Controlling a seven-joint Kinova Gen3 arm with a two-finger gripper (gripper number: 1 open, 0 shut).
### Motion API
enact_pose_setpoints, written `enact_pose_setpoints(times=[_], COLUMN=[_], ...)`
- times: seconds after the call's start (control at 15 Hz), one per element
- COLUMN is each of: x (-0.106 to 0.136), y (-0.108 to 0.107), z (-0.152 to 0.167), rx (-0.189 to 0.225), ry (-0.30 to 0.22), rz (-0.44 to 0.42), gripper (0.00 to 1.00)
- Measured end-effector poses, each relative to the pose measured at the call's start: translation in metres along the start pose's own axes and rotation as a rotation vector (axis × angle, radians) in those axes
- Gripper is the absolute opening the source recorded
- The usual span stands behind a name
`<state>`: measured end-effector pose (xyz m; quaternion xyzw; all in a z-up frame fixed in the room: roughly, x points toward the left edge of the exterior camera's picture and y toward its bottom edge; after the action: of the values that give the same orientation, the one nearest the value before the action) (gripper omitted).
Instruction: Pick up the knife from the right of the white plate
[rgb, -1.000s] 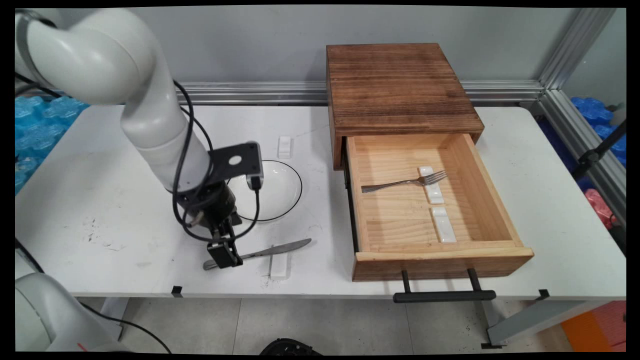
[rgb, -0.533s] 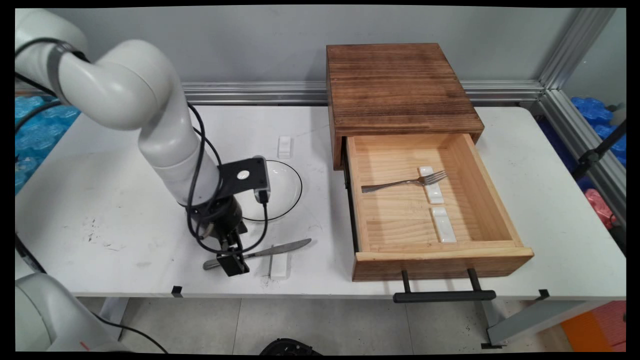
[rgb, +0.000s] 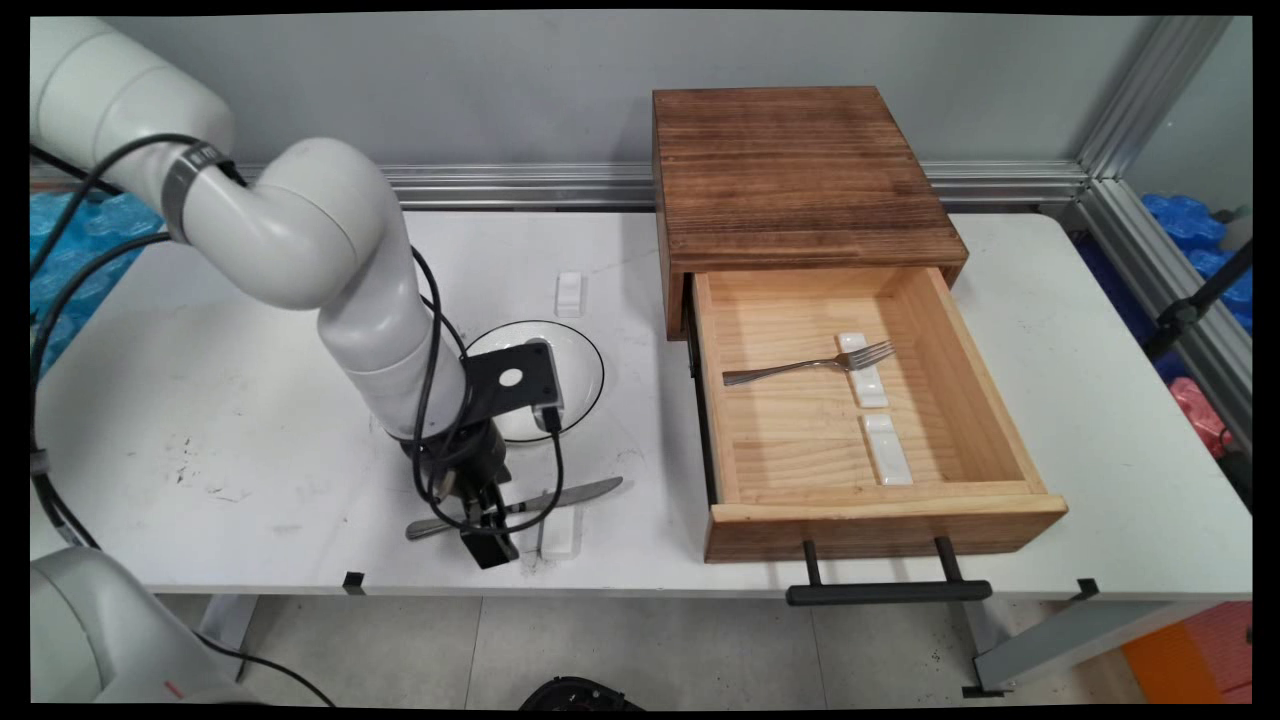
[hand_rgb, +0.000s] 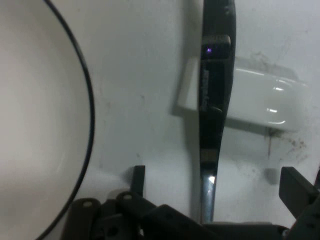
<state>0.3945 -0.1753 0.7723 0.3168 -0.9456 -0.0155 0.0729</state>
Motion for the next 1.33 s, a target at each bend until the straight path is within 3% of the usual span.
enact_pose_setpoints(times=[1.27,1.33], x=[0.006,0.005], y=[0.012,0.012], z=[-0.009,-0.009], rx=[0.012,0.014], ry=[-0.009,-0.012], rz=[-0.010,-0.009], gripper=[1.00,0.00])
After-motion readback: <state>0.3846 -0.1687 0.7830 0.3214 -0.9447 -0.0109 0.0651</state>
